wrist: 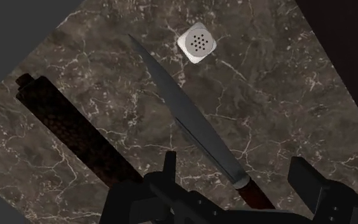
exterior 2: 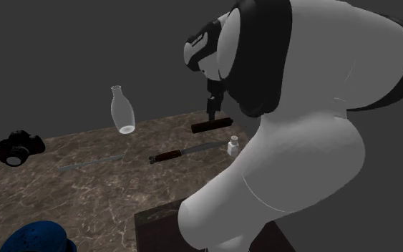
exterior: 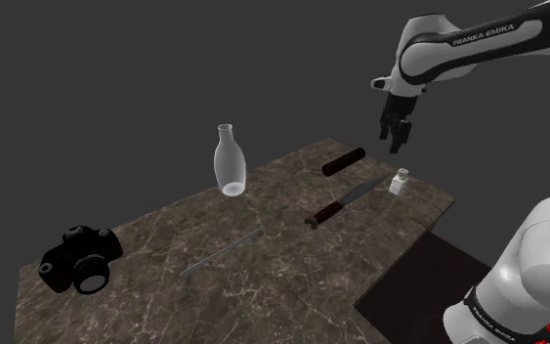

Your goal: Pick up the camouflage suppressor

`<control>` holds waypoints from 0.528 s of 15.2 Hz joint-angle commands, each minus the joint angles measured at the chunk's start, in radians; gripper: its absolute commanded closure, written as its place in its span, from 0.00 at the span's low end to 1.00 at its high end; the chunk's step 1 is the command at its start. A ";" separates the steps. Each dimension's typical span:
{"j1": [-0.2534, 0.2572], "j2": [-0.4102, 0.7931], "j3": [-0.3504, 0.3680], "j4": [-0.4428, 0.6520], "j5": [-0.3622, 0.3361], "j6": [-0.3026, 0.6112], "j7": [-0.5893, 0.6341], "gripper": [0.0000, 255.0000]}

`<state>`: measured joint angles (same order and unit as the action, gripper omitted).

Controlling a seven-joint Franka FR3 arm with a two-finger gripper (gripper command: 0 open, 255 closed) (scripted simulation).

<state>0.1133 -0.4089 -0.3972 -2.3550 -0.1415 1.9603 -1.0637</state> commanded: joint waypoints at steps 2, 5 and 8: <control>0.025 0.123 -0.060 0.057 0.021 0.064 -0.146 0.00; 0.047 0.251 -0.106 0.119 0.066 0.120 -0.289 0.00; 0.057 0.387 -0.135 0.194 0.134 0.164 -0.438 0.00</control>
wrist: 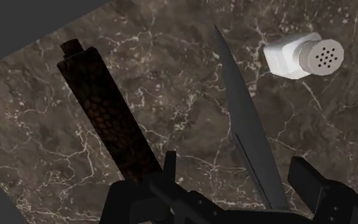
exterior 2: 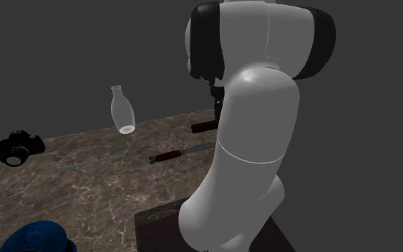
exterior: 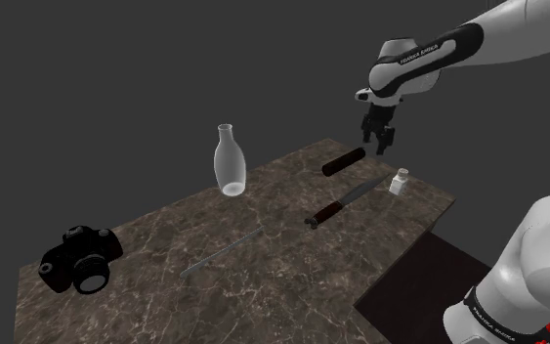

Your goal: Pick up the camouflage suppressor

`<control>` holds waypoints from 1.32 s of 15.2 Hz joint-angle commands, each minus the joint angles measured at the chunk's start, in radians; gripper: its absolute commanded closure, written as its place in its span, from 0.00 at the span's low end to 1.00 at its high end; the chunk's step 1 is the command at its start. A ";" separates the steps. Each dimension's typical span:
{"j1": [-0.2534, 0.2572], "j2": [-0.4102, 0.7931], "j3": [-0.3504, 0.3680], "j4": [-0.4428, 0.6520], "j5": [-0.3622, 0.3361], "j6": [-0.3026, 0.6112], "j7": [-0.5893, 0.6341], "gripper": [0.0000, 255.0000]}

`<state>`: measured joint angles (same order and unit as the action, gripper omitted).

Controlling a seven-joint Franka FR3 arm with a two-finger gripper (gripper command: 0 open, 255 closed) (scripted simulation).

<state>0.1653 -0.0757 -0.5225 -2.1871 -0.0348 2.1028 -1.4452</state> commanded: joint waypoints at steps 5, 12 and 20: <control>-0.024 0.281 -0.001 0.178 0.151 0.062 -0.291 0.00; -0.094 0.508 0.063 0.368 0.245 0.078 -0.486 0.00; -0.106 0.559 0.080 0.347 0.274 0.146 -0.503 0.00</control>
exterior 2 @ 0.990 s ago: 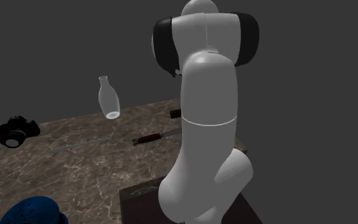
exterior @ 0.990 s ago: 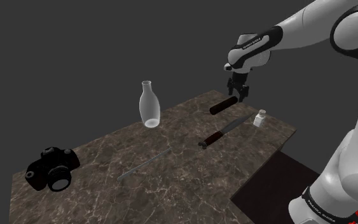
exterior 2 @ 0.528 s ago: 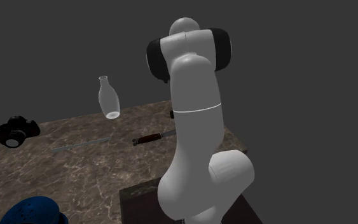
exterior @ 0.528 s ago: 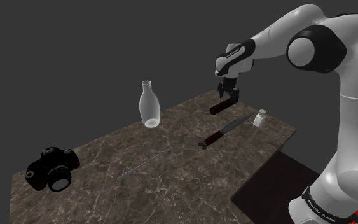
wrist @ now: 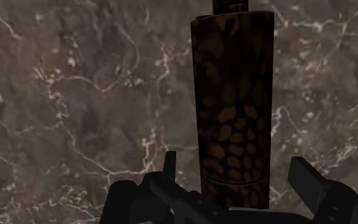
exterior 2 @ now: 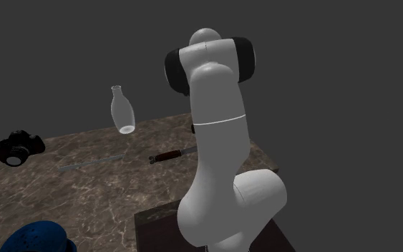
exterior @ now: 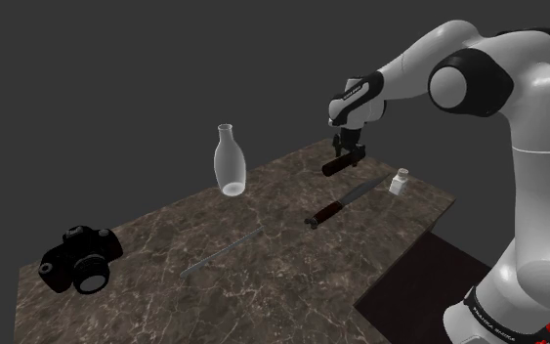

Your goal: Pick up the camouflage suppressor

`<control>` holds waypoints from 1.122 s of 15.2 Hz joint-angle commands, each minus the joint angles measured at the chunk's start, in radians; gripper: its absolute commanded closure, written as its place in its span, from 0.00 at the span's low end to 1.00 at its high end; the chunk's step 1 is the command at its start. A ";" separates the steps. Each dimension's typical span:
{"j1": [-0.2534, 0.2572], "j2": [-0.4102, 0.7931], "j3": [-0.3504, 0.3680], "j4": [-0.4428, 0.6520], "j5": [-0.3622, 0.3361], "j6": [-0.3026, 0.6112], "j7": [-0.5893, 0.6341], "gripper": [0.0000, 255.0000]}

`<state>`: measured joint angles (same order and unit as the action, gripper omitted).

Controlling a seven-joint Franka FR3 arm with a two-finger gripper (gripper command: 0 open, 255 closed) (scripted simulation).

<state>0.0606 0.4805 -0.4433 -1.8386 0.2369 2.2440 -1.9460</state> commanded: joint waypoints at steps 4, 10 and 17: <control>-0.001 0.002 0.001 -0.001 0.002 0.004 -0.001 1.00; -0.001 0.003 0.001 -0.001 0.002 0.004 -0.002 1.00; 0.011 -0.051 -0.017 0.021 -0.029 -0.067 0.016 1.00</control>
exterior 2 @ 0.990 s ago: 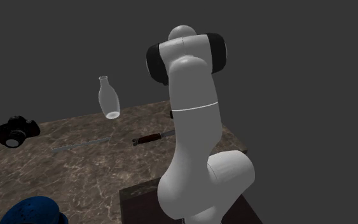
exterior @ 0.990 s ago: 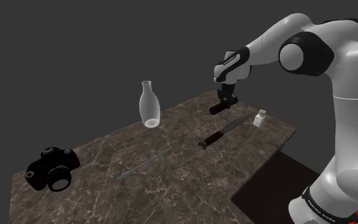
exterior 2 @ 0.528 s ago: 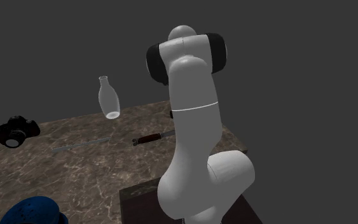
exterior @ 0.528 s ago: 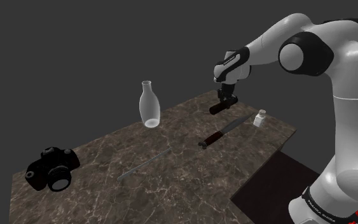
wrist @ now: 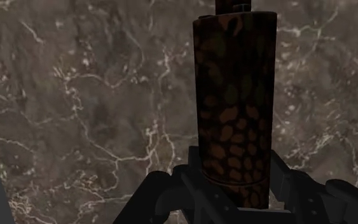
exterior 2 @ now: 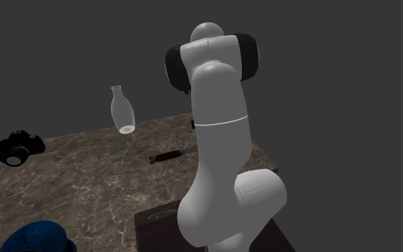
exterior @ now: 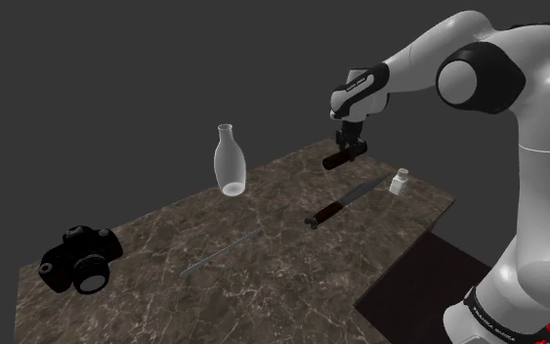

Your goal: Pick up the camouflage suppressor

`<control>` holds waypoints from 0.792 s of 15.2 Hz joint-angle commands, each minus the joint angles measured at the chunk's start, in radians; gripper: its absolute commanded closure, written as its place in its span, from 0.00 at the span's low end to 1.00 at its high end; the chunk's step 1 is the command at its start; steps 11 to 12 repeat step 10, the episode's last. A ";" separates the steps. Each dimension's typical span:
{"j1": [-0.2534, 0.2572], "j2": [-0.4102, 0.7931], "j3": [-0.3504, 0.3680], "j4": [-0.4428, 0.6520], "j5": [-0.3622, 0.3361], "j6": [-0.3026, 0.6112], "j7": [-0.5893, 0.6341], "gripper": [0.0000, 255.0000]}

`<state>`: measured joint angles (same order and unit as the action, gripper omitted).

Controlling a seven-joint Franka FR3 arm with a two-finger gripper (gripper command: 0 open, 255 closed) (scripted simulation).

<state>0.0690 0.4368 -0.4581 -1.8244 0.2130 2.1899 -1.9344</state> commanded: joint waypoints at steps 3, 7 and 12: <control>0.007 -0.029 -0.009 0.020 -0.017 -0.045 0.012 1.00; 0.012 -0.054 -0.016 0.040 -0.032 -0.089 0.021 1.00; 0.013 -0.061 -0.018 0.047 -0.036 -0.101 0.023 1.00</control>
